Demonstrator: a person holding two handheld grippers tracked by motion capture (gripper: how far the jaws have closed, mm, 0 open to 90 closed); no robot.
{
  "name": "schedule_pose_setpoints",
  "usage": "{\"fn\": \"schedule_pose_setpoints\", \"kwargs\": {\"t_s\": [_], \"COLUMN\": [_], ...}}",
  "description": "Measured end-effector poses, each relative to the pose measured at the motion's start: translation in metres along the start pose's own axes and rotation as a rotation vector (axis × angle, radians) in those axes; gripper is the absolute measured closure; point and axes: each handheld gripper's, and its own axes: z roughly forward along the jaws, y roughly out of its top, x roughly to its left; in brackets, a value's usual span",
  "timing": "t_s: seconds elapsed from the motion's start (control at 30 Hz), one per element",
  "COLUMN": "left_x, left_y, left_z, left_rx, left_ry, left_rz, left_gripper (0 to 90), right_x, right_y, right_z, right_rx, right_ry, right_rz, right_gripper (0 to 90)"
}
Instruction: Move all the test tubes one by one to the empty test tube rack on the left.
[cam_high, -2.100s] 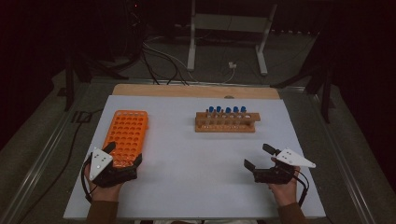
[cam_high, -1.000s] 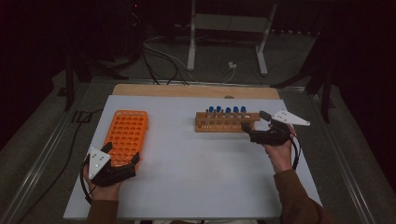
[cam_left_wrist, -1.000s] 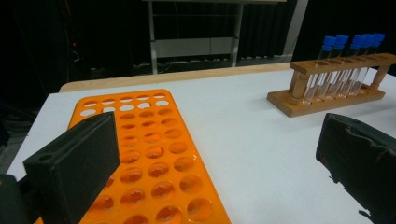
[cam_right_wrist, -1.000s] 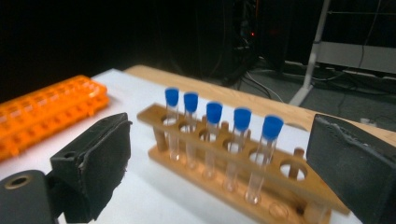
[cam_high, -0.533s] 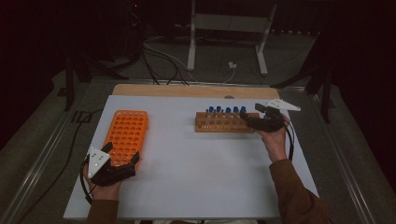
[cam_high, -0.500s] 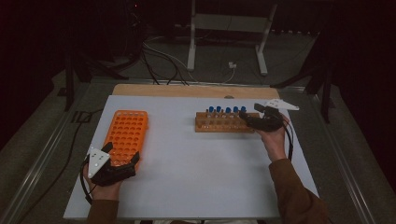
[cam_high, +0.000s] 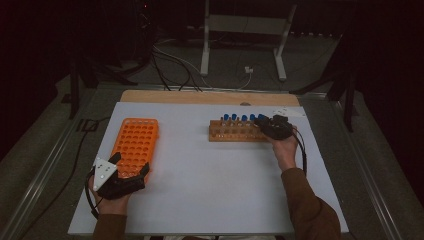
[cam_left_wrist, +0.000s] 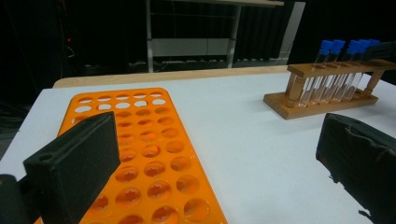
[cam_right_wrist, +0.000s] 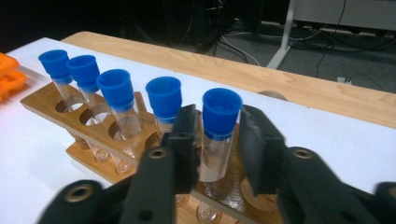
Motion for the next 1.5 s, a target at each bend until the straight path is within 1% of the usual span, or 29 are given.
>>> {"fn": "schedule_pose_setpoints", "kwargs": {"t_s": [0.1, 0.13, 0.2, 0.33, 0.67, 0.87, 1.1, 1.27, 1.3, 1.37, 1.5], "left_x": [0.0, 0.0, 0.0, 0.0, 0.0, 0.0, -0.001, -0.002, -0.001, -0.001, -0.003], "left_y": [0.0, 0.0, 0.0, 0.0, -0.001, -0.001, -0.001, -0.002, -0.002, -0.002, -0.002], "left_z": [0.0, 0.0, 0.0, 0.0, 0.002, 0.003, 0.005, 0.005, 0.005, 0.006, 0.006], "left_rx": [0.002, 0.001, 0.001, 0.004, 0.022, 0.027, 0.038, 0.041, 0.043, 0.051, 0.055], "left_ry": [0.0, -0.002, -0.002, -0.003, -0.019, -0.022, -0.032, -0.031, -0.031, -0.046, -0.059], "left_rz": [0.0, -0.001, 0.0, 0.0, 0.003, 0.0, 0.006, 0.006, 0.005, -0.006, -0.008], "left_gripper": [0.4, 0.4, 0.4, 0.4, 0.4, 0.4, 0.4, 0.4, 0.4, 0.4, 0.4], "right_x": [0.003, 0.003, 0.004, 0.007, 0.006, 0.006, 0.005, 0.005, 0.005, 0.004, 0.005], "right_y": [-0.002, -0.003, -0.004, -0.004, -0.003, 0.002, 0.01, 0.015, 0.017, 0.019, 0.025], "right_z": [0.003, 0.003, 0.002, 0.002, 0.0, -0.004, -0.011, -0.016, -0.019, -0.021, -0.027], "right_rx": [0.005, 0.0, -0.008, -0.01, -0.011, -0.029, -0.048, -0.061, -0.074, -0.082, -0.104], "right_ry": [-0.01, -0.014, -0.016, -0.022, -0.031, -0.039, -0.039, -0.037, -0.035, -0.034, -0.038], "right_rz": [-0.016, -0.011, -0.005, -0.013, -0.005, -0.001, 0.0, 0.002, 0.012, 0.018, 0.017], "right_gripper": [75.1, 75.5, 76.1, 76.5, 76.6, 76.6, 76.6, 76.6, 76.6, 76.6, 76.6]}}
